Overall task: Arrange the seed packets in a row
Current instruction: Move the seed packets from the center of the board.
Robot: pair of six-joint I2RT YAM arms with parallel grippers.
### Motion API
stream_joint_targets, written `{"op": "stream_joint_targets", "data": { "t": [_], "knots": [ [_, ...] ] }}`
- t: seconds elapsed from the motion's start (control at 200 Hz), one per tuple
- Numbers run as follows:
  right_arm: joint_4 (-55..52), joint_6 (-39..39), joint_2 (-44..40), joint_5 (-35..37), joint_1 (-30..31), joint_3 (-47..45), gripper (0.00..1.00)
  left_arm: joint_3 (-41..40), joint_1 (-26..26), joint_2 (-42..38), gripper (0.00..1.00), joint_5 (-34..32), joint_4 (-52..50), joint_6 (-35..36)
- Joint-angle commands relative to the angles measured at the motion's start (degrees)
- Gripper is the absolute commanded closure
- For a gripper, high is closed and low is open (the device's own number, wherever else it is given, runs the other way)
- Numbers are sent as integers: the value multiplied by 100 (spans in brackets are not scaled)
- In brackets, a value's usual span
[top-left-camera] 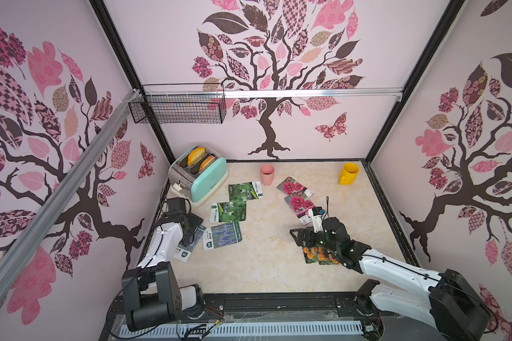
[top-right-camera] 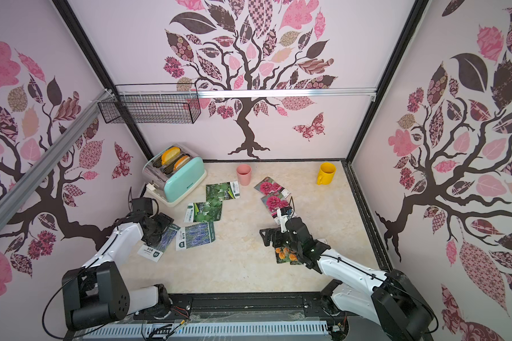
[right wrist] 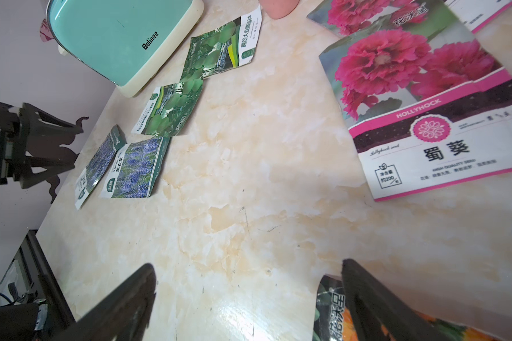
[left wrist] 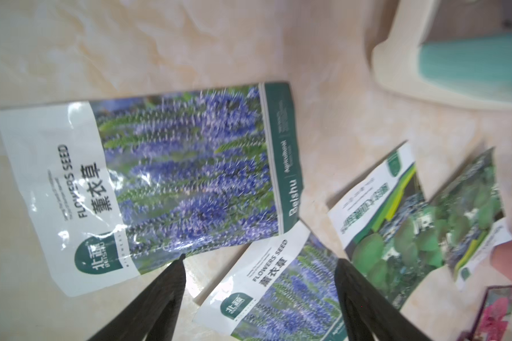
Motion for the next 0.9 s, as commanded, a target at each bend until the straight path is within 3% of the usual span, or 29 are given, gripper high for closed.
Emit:
{"op": "stream_joint_targets", "data": {
  "t": [0.0, 0.285, 0.525, 0.895],
  "knots": [
    [66, -65, 93, -7, -18, -22, 0, -117, -138, 227, 18, -96, 166, -166],
    [140, -65, 274, -31, -13, -20, 1, 43, -101, 1040, 18, -249, 503, -145],
    [156, -74, 374, -48, -13, 0, 0, 245, 352, 1748, 19, 192, 832, -401],
    [215, -120, 669, -87, -13, 11, 0, 840, 833, 2038, 20, 378, 746, -367]
  ]
}}
